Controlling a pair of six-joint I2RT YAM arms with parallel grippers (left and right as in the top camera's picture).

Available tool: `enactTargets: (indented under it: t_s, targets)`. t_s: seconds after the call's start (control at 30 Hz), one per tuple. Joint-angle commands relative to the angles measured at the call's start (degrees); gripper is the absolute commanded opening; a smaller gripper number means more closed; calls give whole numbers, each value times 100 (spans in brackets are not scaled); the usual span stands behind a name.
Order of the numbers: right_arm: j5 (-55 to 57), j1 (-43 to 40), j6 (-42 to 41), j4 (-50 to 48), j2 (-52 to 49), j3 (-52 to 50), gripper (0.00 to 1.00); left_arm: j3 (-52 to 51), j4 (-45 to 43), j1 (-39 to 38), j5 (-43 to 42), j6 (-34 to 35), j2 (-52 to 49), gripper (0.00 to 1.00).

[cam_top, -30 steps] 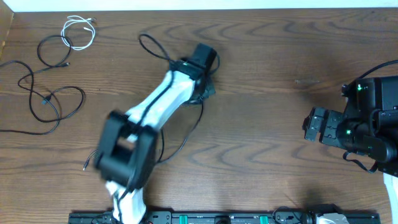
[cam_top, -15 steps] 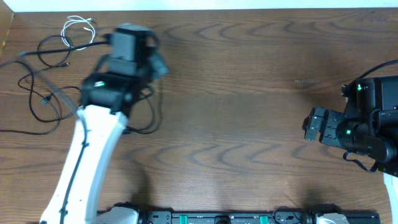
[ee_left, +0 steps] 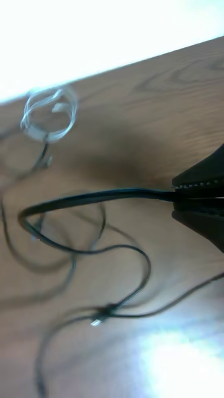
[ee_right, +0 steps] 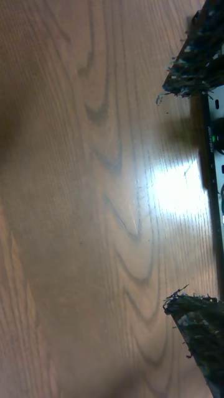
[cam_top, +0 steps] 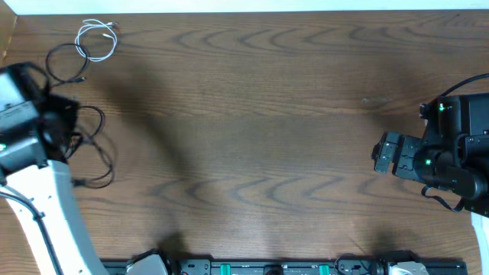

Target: Untangle cables

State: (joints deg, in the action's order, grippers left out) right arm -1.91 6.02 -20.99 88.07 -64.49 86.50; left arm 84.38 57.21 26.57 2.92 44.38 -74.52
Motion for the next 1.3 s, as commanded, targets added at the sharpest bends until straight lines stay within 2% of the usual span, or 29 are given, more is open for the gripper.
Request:
enactTargets:
  t_s: [0.0, 0.17, 0.33, 0.47, 0.67, 0.83, 0.93, 1.13, 1.17, 1.27]
  targets:
    - [26, -35, -37, 7, -2, 26, 99, 26, 142, 531, 11, 647, -129, 7]
    - [26, -35, -37, 7, -2, 26, 99, 22, 219, 1040, 435, 664, -417, 7]
    - [26, -35, -37, 7, -2, 26, 99, 22, 671, 1075, 1091, 509, -951, 8]
    - [26, -35, -37, 9, -2, 26, 99, 22, 885, 1075, 1091, 638, -1410, 7]
    - [26, -35, -37, 7, -2, 26, 99, 22, 1211, 1279, 1071, 1231, -2085, 7]
    - [26, -35, -37, 7, -2, 26, 99, 22, 1322, 1558, 1038, 1163, -2393, 8]
    - [26, -35, -37, 7, -2, 26, 99, 22, 1196, 1578, 573, 573, -2435, 8]
    - [26, -35, -37, 7, -2, 26, 99, 22, 232, 1244, -2002, -1860, -2435, 8]
    - [26, -35, -37, 7, -2, 26, 99, 22, 162, 1137, -2151, -2017, -2435, 8]
    - [26, -35, -37, 7, -2, 26, 99, 22, 31, 682, -2103, -2240, -2441, 21]
